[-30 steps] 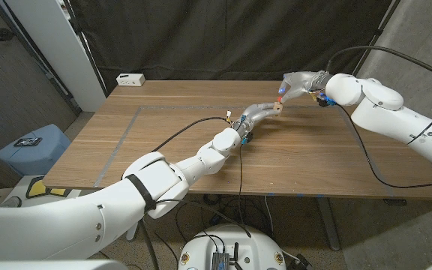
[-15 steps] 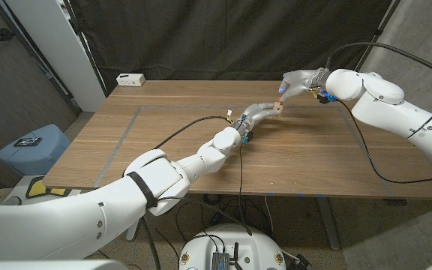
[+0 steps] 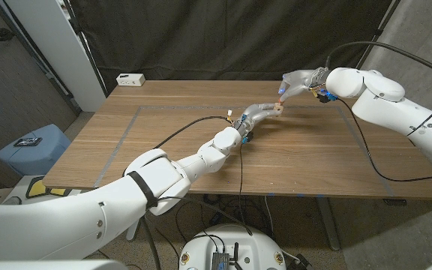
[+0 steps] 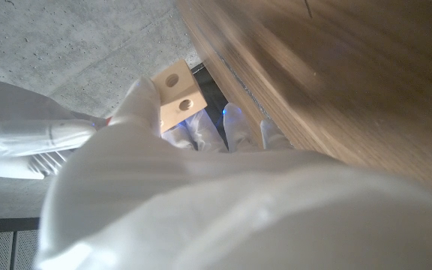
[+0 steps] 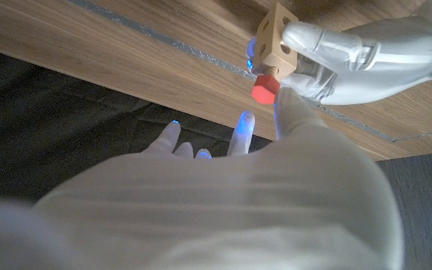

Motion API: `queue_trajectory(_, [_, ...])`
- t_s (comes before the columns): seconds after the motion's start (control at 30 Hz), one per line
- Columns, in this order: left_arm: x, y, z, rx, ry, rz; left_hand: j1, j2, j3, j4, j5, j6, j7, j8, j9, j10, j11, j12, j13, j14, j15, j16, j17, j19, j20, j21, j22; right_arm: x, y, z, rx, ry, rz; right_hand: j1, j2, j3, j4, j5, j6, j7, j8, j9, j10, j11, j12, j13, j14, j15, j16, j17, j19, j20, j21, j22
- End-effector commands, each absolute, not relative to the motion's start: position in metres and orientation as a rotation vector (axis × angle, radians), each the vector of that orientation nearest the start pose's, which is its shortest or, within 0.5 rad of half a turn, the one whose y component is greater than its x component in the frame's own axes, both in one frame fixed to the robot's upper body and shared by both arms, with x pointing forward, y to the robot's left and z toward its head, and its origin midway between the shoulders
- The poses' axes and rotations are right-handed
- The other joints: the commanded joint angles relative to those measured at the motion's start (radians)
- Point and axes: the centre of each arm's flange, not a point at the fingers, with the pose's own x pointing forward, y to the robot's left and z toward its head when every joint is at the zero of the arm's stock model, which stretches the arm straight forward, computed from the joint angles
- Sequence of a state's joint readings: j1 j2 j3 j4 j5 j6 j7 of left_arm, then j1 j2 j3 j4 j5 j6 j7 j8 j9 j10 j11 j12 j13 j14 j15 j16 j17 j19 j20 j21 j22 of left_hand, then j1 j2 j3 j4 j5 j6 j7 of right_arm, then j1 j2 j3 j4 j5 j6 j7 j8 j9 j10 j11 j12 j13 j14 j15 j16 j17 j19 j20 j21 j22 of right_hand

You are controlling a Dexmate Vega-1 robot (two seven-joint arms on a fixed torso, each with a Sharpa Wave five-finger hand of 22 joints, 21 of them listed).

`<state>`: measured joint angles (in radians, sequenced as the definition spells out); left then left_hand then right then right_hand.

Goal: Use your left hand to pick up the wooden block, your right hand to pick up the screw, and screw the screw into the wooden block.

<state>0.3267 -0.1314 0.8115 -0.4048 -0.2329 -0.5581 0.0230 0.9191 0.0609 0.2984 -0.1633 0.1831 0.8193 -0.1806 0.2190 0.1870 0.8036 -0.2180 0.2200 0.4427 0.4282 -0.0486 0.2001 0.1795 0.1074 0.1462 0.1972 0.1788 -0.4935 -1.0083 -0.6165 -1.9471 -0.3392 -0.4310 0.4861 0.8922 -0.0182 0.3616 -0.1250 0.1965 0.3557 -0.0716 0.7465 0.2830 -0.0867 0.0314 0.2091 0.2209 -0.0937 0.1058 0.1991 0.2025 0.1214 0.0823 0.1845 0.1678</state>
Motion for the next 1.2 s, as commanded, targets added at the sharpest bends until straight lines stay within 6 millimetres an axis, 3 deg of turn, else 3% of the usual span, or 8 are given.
queue_trajectory(0.03, [0.6867, -0.0383, -0.014, 0.347, -0.63, -0.52, 0.02, 0.001, 0.006, -0.009, 0.008, 0.035, -0.021, 0.01, 0.006, 0.011, -0.001, 0.005, 0.006, 0.005, -0.074, 0.002, 0.002, 0.0, -0.002, 0.005, 0.003, 0.5633, -0.2685, 0.1395, -1.509, -0.313, 0.138, -0.02, 0.003, -0.002, 0.009, 0.006, 0.004, -0.002, 0.001, -0.001, -0.006, 0.014, -0.003, 0.004, -0.003, 0.014, 0.0, 0.005, -0.005, 0.003, 0.003, 0.003])
queue_trajectory(0.33, [0.6863, -0.0395, -0.0143, 0.347, -0.63, -0.519, 0.05, -0.001, 0.014, -0.013, 0.004, 0.052, -0.024, 0.015, 0.006, 0.026, -0.003, 0.009, 0.008, 0.003, -0.082, 0.001, 0.002, -0.001, -0.003, 0.005, 0.003, 0.5635, -0.2705, 0.139, -1.509, -0.304, 0.167, -0.065, 0.005, -0.017, 0.023, 0.004, -0.037, -0.015, -0.021, -0.009, -0.037, 0.032, -0.011, 0.005, -0.023, 0.03, -0.002, 0.009, -0.021, 0.015, 0.001, 0.004])
queue_trajectory(0.77, [0.6863, -0.0394, -0.0148, 0.344, -0.629, -0.515, 0.062, 0.001, 0.017, -0.009, 0.002, 0.052, -0.029, 0.013, 0.006, 0.031, -0.003, 0.009, 0.009, 0.0, -0.079, 0.001, 0.004, -0.003, -0.001, 0.004, 0.003, 0.5595, -0.273, 0.1381, -1.52, -0.288, 0.185, -0.106, 0.0, -0.03, 0.026, -0.001, -0.117, -0.008, -0.065, -0.024, -0.086, 0.049, -0.016, 0.007, -0.059, 0.045, -0.005, 0.012, -0.045, 0.023, 0.0, 0.004])
queue_trajectory(1.2, [0.6872, -0.0375, -0.0149, 0.335, -0.626, -0.511, 0.069, 0.003, 0.017, -0.003, 0.001, 0.045, -0.026, 0.009, 0.006, 0.029, -0.003, 0.007, 0.011, -0.002, -0.074, 0.001, 0.006, -0.002, 0.0, 0.005, 0.003, 0.5576, -0.2742, 0.1344, -1.532, -0.293, 0.149, -0.111, -0.007, -0.032, 0.018, -0.004, -0.122, -0.014, -0.072, -0.03, -0.094, 0.045, -0.013, 0.008, -0.061, 0.039, -0.003, 0.011, -0.041, 0.023, 0.004, 0.004])
